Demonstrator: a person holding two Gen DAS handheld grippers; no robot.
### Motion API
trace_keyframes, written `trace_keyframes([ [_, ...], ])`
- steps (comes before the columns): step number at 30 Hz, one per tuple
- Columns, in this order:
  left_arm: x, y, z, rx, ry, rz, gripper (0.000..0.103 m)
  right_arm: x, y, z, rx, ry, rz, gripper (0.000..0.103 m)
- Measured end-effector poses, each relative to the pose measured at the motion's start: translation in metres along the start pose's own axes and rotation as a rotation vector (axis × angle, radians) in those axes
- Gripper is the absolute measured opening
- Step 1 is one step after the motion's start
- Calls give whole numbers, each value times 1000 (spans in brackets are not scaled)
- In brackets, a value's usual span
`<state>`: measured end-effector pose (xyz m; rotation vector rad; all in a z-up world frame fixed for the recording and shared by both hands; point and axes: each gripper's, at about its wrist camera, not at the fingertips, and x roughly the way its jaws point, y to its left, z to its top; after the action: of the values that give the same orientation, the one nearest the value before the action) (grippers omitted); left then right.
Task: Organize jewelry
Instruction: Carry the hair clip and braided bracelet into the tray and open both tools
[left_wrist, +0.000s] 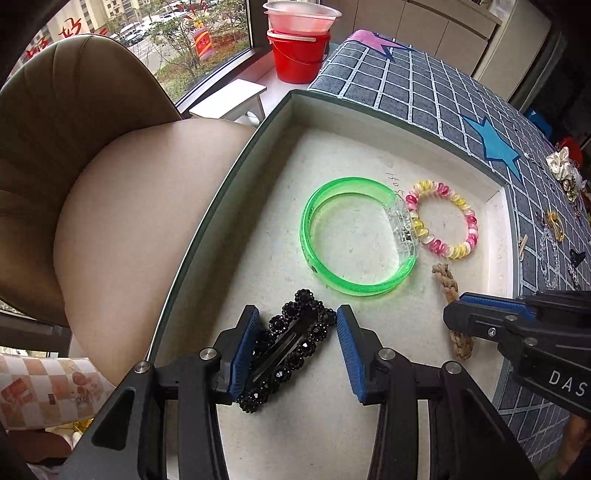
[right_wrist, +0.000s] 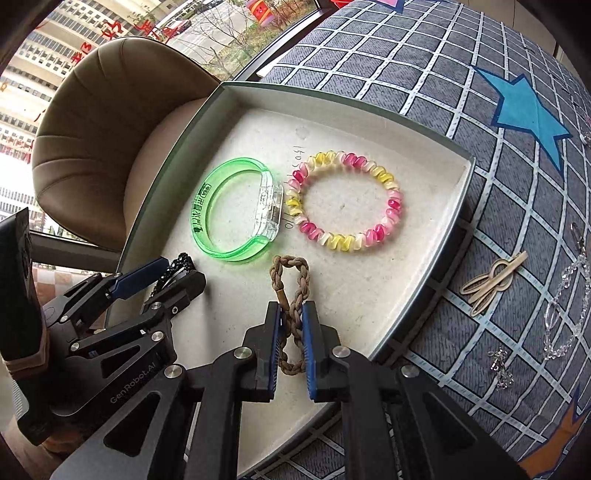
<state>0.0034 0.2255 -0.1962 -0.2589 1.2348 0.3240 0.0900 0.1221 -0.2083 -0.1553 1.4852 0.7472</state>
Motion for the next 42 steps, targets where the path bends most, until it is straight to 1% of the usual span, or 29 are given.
trace_keyframes([
  [3, 4, -4, 11, 1, -9, -2, 51, 4, -2, 5, 5, -12, -11, 12],
  [6, 9, -7, 23, 3, -19, -5, 51, 2, -3, 14, -4, -31, -41, 12],
  [13, 16, -14, 41, 12, -40, -3, 51, -2, -14, 28, 25, -67, -59, 12],
  [19, 16, -20, 39, 30, -43, 15, 51, -6, -24, 43, 28, -68, -51, 13],
  [27, 9, -25, 30, 47, -40, 40, 52, -8, -24, 33, 36, -59, -24, 14],
  [29, 5, -25, 29, 46, -44, 44, 52, -8, -26, 32, 41, -58, -17, 18],
  [30, 4, -25, 28, 44, -45, 48, 52, 1, -28, 40, 48, -60, -14, 24],
  [31, 3, -25, 28, 44, -45, 51, 52, -1, -29, 40, 53, -66, -6, 33],
  [32, 2, -24, 27, 43, -44, 53, 52, -6, -29, 38, 56, -75, 7, 37],
  [33, 1, -24, 27, 41, -43, 53, 52, -11, -28, 36, 58, -84, 12, 47],
  [34, 1, -23, 26, 39, -42, 52, 52, -16, -28, 35, 59, -94, 15, 51],
  [38, -5, -22, 25, 32, -43, 44, 52, -39, -28, 28, 81, -136, 41, 53],
  [40, -9, -23, 23, 36, -51, 37, 52, -52, -30, 24, 90, -162, 46, 61],
  [41, -12, -23, 22, 40, -56, 36, 61, -58, -31, 22, 93, -175, 48, 62],
  [42, -15, -23, 21, 42, -65, 35, 73, -65, -31, 17, 98, -185, 48, 62],
])
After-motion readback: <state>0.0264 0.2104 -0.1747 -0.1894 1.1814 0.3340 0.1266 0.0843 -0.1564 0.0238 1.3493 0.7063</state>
